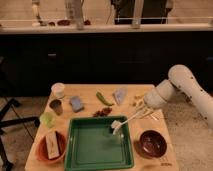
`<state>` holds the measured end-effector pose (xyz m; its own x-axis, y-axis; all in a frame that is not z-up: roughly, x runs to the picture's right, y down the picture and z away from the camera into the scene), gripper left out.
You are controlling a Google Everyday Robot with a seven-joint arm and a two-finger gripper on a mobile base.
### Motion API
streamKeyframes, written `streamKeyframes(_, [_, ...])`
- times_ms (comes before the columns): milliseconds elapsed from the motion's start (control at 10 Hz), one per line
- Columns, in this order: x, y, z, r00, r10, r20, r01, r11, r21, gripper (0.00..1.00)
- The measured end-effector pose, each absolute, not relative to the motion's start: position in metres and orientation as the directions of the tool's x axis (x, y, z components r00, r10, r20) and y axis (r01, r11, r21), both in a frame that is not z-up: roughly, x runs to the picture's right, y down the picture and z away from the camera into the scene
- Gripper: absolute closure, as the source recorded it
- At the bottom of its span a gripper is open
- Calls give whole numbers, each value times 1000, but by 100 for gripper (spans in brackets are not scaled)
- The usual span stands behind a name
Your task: Place brush in purple bowl
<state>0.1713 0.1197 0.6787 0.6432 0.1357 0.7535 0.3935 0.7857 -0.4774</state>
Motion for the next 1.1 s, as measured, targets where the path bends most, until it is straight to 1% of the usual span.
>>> streamKeyframes(300, [199,120,651,656,121,745,345,830,-439,90])
streamKeyframes(700, [244,133,619,673,125,729,248,890,-382,90])
streamKeyframes(900, [253,140,617,658,142,739,193,917,-348,90])
streamKeyframes(1100, [264,155,624,636,175,752,135,934,-331,90])
